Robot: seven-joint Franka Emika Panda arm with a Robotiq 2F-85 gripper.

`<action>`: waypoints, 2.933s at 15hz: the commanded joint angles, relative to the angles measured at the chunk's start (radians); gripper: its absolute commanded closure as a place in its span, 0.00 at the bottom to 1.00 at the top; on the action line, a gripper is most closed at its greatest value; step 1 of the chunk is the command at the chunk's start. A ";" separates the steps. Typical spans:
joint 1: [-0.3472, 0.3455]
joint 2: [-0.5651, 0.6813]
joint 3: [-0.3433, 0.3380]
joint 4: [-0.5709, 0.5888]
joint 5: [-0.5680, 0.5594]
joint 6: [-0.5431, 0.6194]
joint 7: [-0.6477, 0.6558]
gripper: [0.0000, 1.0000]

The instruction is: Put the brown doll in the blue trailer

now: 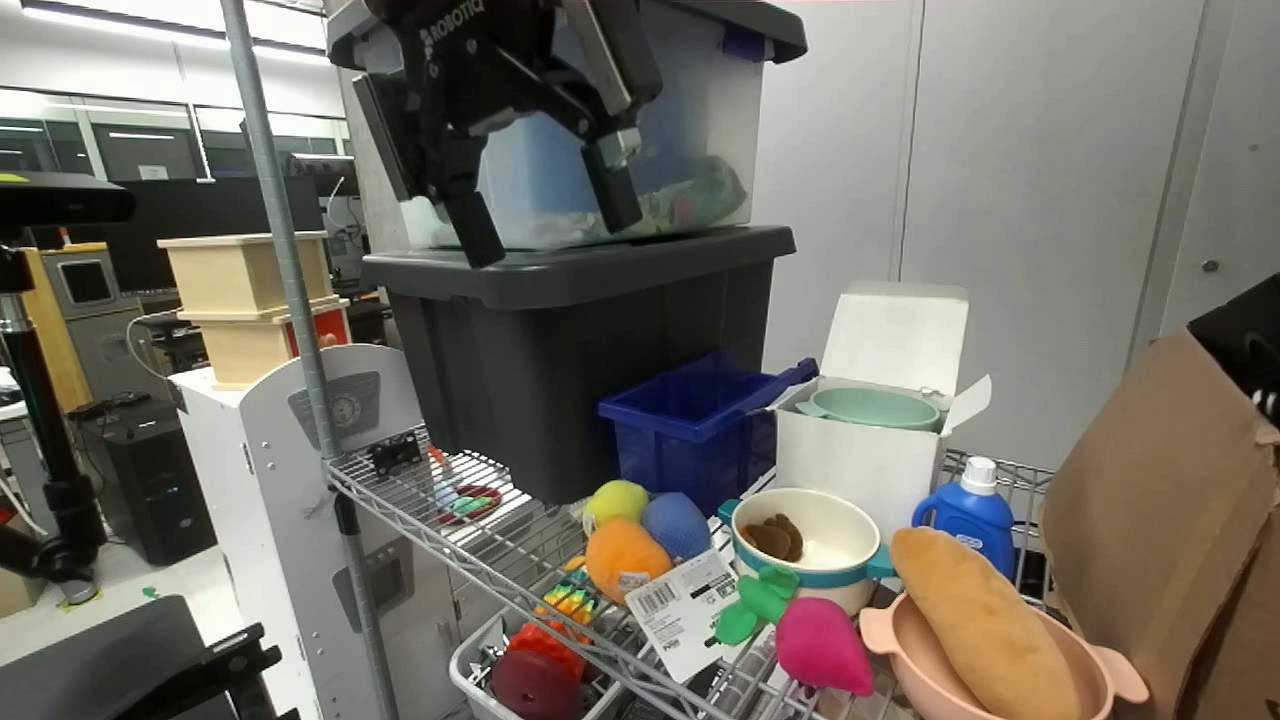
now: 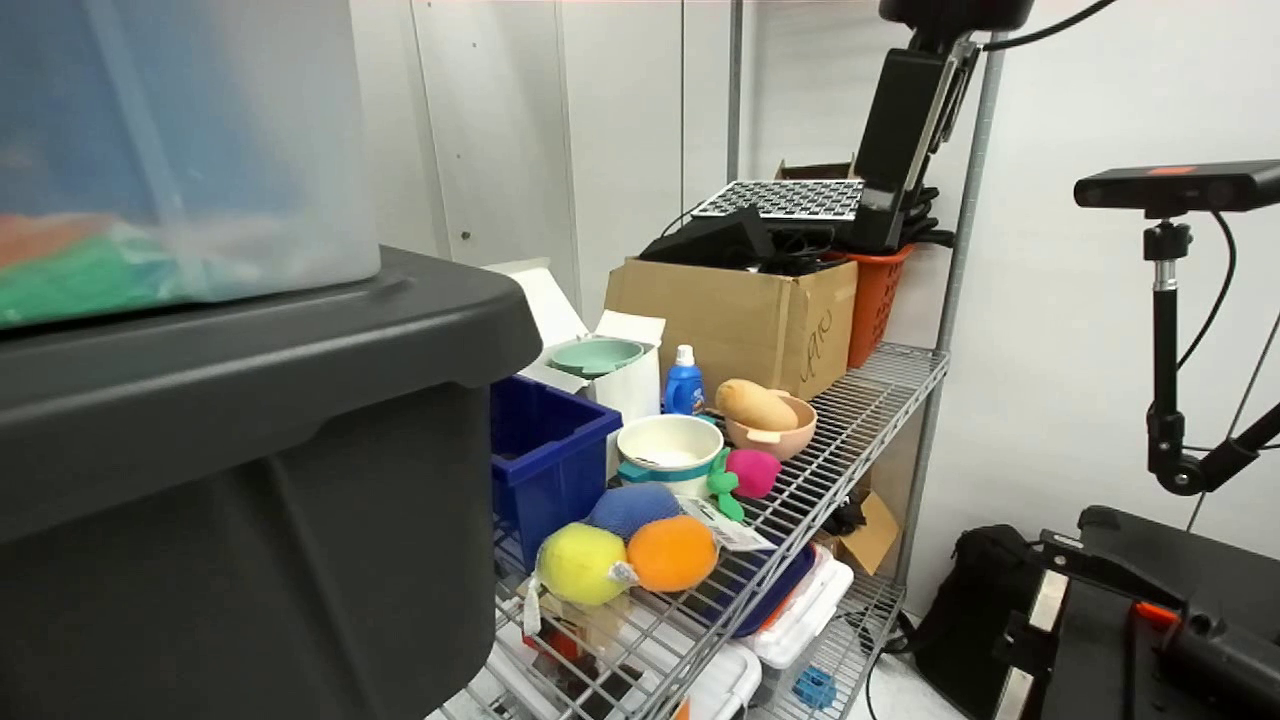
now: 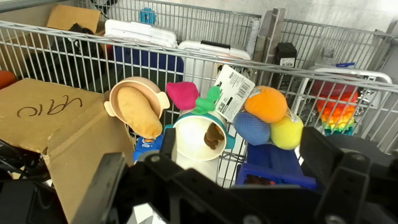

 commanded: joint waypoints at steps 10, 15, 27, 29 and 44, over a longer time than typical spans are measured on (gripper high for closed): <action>-0.010 -0.109 0.057 -0.073 -0.038 -0.260 -0.031 0.00; 0.000 -0.112 0.071 -0.069 -0.033 -0.355 -0.050 0.00; 0.011 -0.087 0.099 -0.048 -0.029 -0.450 -0.045 0.00; 0.011 -0.083 0.100 -0.048 -0.030 -0.444 -0.040 0.00; 0.019 -0.065 0.092 -0.029 0.010 -0.449 -0.053 0.00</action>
